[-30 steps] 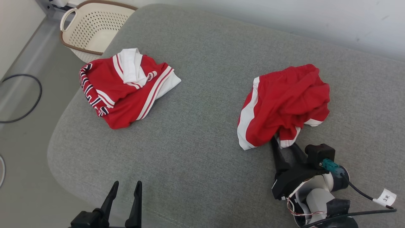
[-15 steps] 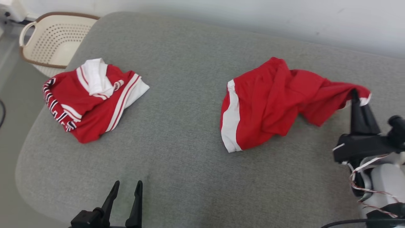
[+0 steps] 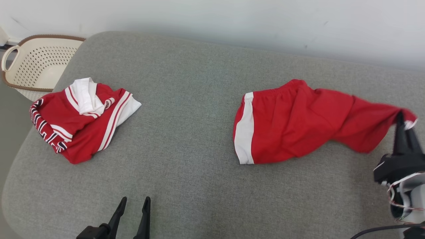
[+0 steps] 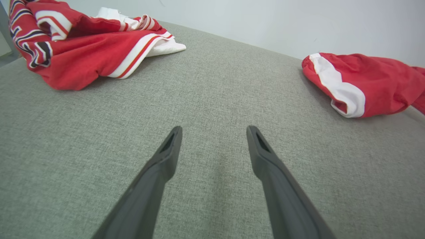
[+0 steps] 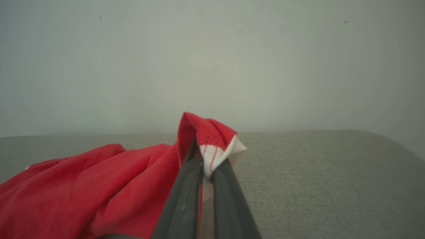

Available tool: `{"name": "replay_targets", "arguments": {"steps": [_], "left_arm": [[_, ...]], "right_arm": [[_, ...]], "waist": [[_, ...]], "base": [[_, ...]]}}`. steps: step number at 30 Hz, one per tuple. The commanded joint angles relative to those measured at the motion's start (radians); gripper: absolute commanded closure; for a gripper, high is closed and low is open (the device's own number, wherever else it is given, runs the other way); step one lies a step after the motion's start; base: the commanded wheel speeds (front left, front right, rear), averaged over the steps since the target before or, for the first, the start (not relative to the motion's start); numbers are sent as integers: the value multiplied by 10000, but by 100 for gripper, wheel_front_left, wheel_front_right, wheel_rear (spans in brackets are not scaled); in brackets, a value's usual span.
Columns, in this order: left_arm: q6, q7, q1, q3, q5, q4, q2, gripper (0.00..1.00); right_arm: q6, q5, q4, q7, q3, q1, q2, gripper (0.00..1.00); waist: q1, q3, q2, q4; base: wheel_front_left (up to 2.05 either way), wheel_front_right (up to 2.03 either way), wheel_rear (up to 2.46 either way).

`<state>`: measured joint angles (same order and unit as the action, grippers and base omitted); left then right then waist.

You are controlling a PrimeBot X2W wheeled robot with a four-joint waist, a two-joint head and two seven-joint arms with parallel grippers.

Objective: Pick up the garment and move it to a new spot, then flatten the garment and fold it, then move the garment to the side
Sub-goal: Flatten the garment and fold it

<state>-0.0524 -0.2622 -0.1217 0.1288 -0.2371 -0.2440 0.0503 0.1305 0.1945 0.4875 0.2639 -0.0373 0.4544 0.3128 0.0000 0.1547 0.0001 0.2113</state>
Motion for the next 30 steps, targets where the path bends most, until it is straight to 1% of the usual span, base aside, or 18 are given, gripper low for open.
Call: {"name": "replay_targets", "arguments": {"steps": [1, 2, 4, 6, 11, 14, 22, 27, 30], "left_arm": [[-42, -40, 178, -33, 59, -20, 3, 0], [-41, -40, 228, -48, 55, -30, 6, 0], [-28, -40, 260, -33, 22, -37, 2, 0], [-11, -40, 251, -29, -12, -48, 5, 0], [-3, -40, 420, -14, -34, -147, 5, 0], [-31, -40, 429, 0, -32, -203, 5, 0], [-64, -40, 294, 120, -12, -225, 3, 0], [-141, -40, 322, 161, 24, -263, 3, 0], [-150, -40, 352, 227, 34, -188, 6, 0]], "right_arm": [[4, 85, 281, 7, 127, -89, -46, 19], [4, 164, 575, 8, 186, -74, -82, 0], [4, 83, 871, 8, 269, -50, -54, 0], [4, 86, 1007, 7, 401, -169, -219, 0], [4, -52, 615, 8, 1073, -515, -589, 0], [4, -11, 335, 8, 1783, -777, -814, 0], [4, 418, 90, 8, 3516, -953, -1018, 0], [4, 797, 126, 7, 4662, -876, -1106, 0], [4, 1096, 369, 7, 5286, -850, -1091, 0]], "waist": [[0, -50, -1, -4], [0, -62, -1, -6], [0, -71, -1, -6], [0, -86, -1, -31], [0, -147, -1, -147], [0, -184, -1, -210], [0, -213, -1, -179], [0, -205, -1, 73], [0, -170, -1, 290]], "base": [[0, 0, 0], [0, 0, 0], [0, 0, 0], [0, 0, 0], [0, 0, 0], [0, 0, 0], [0, 0, 0], [0, 0, 0], [0, 0, 0]]}}
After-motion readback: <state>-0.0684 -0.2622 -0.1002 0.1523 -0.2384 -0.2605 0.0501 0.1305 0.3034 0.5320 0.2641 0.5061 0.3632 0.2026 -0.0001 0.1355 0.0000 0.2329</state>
